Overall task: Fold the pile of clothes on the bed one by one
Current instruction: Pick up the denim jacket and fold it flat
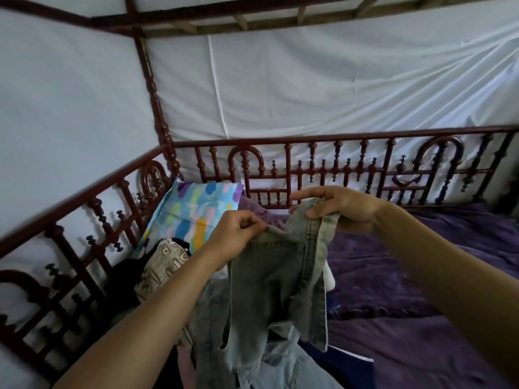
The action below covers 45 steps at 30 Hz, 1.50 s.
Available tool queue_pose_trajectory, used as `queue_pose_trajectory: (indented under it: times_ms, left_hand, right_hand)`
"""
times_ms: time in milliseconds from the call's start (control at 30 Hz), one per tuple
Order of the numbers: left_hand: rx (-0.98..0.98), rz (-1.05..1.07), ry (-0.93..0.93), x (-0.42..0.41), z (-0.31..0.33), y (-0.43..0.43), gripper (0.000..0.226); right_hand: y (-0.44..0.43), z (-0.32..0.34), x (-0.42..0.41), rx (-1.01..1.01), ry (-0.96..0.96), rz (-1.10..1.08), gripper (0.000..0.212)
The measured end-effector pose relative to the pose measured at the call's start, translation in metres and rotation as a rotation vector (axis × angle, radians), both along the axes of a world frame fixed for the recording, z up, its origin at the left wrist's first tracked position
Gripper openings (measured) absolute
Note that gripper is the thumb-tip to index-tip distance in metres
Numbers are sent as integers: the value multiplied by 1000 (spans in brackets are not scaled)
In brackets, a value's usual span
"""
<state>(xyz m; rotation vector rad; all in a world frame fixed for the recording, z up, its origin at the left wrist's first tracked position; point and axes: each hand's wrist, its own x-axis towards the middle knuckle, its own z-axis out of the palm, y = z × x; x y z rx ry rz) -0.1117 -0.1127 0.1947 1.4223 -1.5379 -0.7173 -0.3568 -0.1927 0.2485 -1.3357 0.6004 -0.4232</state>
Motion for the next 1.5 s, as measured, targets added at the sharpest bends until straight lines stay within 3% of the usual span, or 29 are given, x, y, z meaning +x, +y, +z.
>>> queue_pose_trajectory:
  times_ms: [200, 267, 300, 400, 467, 500, 567, 600, 667, 700, 767, 833, 933, 967, 1067, 1167, 1267, 1400, 1500]
  left_hand:
    - [14, 120, 702, 4, 40, -4, 27]
    - [-8, 105, 764, 10, 61, -2, 20]
    - [-21, 85, 755, 11, 71, 0, 19]
    - [-67, 50, 637, 14, 90, 7, 24]
    - [-110, 65, 557, 22, 97, 12, 30]
    - [-126, 66, 496, 28, 98, 16, 30]
    - [-136, 58, 185, 43, 94, 27, 9]
    - [-94, 48, -50, 50, 88, 34, 16]
    - [6, 63, -507, 64, 66, 45, 53]
    - [18, 91, -676, 69, 55, 48, 55]
    - [-4, 125, -831, 72, 40, 51, 35]
    - [-77, 146, -732, 73, 27, 47, 37]
    - [-189, 237, -301, 61, 29, 38, 32]
    - [-228, 256, -220, 55, 31, 34, 29]
    - [-410, 228, -347, 30, 41, 26, 22]
    - [-542, 225, -416, 12, 53, 20, 22]
    - [-588, 235, -499, 10, 63, 15, 28]
    - [-686, 318, -763, 9, 77, 10, 38]
    - [-680, 290, -889, -16, 84, 10, 43]
  right_hand:
    - [13, -50, -23, 144, -279, 2, 66]
    - [23, -69, -12, 91, -231, -13, 61]
    - [28, -79, 1, -43, -123, -71, 54]
    - [40, -111, 48, -537, 321, -307, 20]
    - [40, -124, 70, -595, 446, -391, 10]
    - [36, -128, 76, -533, 424, -423, 11]
    - [29, -124, 76, -374, 366, -522, 18]
    - [26, -116, 73, -337, 342, -574, 22]
    - [22, -94, 65, -348, 277, -629, 28]
    - [22, -82, 61, -375, 243, -625, 29]
    - [22, -57, 54, -451, 222, -606, 29]
    - [27, -39, 47, -547, 256, -522, 28]
    - [43, -37, 33, -583, 317, -294, 4]
    - [49, -46, 28, -626, 402, -232, 18]
    - [71, -84, 18, -693, 682, -95, 36]
    - [90, -117, 2, -625, 739, 7, 33]
    - [96, -120, -25, -638, 687, -179, 21]
    - [103, -80, -81, -985, 436, -794, 27]
    - [114, -47, -127, -1205, 390, -984, 26]
